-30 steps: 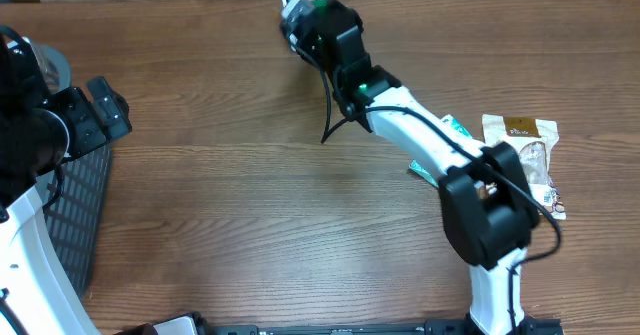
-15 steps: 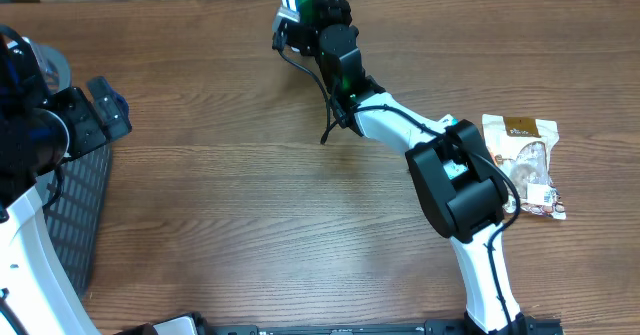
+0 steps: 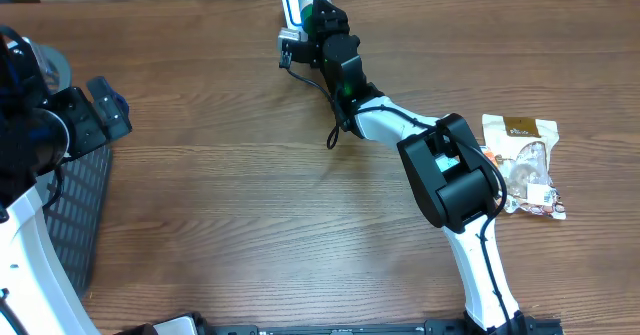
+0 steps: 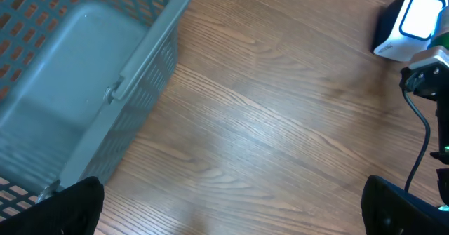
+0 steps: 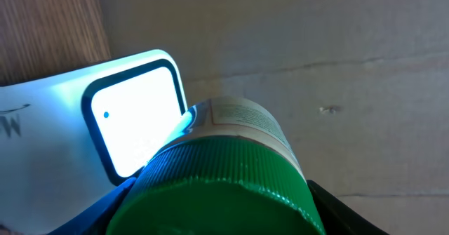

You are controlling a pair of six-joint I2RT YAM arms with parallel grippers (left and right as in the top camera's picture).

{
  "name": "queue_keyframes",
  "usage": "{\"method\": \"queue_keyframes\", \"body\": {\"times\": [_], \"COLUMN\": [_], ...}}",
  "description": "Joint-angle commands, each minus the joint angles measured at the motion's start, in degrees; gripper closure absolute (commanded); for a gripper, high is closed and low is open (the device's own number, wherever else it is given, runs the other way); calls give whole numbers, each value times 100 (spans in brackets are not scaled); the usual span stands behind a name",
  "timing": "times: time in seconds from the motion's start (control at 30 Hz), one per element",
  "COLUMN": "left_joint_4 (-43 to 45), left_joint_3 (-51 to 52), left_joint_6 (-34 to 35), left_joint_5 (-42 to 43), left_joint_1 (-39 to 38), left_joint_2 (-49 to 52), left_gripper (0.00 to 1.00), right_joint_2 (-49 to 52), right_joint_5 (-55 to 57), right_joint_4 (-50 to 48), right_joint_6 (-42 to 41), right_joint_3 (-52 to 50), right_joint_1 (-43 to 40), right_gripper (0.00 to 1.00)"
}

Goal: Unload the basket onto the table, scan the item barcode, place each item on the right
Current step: 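Hold the jar label in front of the white scanner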

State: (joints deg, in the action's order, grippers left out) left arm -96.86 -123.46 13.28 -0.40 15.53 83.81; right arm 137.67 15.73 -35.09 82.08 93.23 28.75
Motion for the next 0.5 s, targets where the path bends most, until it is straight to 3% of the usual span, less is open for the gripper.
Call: {"method": "queue_keyframes", "body": {"times": [0.0, 0.23, 0.47], "left_joint_4": [7, 7, 7], "left_joint_3": [-33, -33, -33], "left_joint_6": [-107, -107, -107], "left_joint_5": [22, 22, 22], "left_joint_1": [20, 20, 20], "left_joint_2": [20, 20, 20], "left_gripper": [0, 0, 0], "right_joint_2": [-92, -120, -492], "right_joint_5": [-33, 101, 470], "right_joint_4": [-109, -116, 44], "right_joint_6": [48, -79, -1174], "right_joint_3": [179, 177, 177], "right_joint_1": [-9, 131, 136], "right_gripper": [56, 56, 57]}}
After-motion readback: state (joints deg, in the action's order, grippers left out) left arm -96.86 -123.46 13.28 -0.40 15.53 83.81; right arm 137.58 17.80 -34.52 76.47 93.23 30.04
